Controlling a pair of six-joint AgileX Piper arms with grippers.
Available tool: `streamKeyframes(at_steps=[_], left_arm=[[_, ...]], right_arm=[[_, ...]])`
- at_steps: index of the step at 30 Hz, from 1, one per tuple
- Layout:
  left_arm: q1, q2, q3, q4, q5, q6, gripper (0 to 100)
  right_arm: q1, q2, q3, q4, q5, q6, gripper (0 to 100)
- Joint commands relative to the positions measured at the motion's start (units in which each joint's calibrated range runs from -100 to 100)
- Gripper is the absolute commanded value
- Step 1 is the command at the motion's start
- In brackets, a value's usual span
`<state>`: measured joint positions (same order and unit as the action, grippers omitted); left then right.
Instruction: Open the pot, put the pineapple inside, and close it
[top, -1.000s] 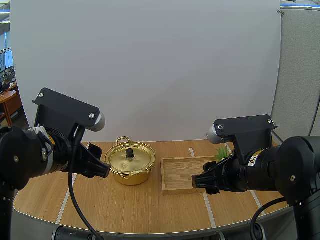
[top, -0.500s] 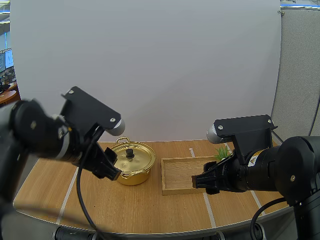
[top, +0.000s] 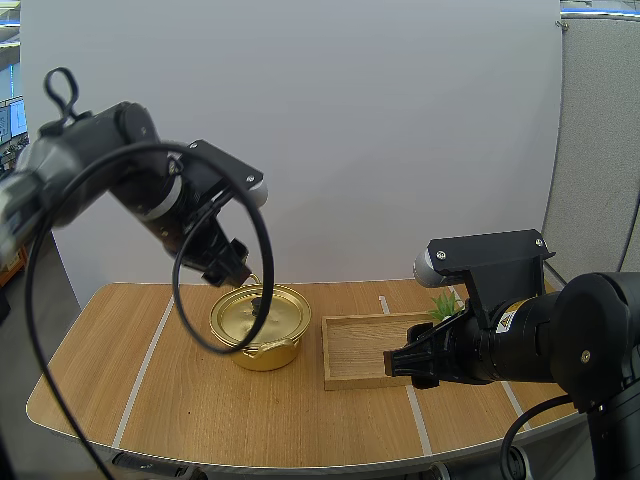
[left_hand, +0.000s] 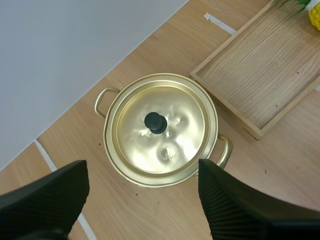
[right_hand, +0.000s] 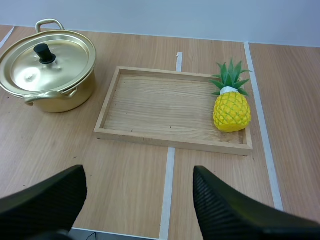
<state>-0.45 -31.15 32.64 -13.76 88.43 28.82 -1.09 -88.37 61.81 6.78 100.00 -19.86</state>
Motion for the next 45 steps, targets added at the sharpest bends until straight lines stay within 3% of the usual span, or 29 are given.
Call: streamKeyframes(at_steps=[1, 11, 19, 27, 45], left_arm=[[-0.05, 4.34, -2.87, -1.66, -0.45, 1.11, 100], [-0.05, 17.51, -7.58, -3.73, 1.05, 2.09, 100], [-3.46, 22.35, -7.74, -3.47, -2.81, 1.84, 100], [-3.46, 27.19, -8.33, -0.44, -6.16, 1.84, 100], [-3.46, 35.50, -8.33, -0.55, -11.96, 1.84, 100]], right_arm=[[-0.20, 0.02, -0.58, -0.30, 0.00, 0.14, 100], [-0.20, 0.02, -0.58, -0.45, 0.00, 0.14, 100], [-0.20, 0.02, -0.58, -0.69, 0.00, 0.14, 100], [-0.20, 0.02, -0.58, -1.98, 0.00, 0.14, 100], [-0.20, 0.02, -0.58, -1.98, 0.00, 0.14, 100]])
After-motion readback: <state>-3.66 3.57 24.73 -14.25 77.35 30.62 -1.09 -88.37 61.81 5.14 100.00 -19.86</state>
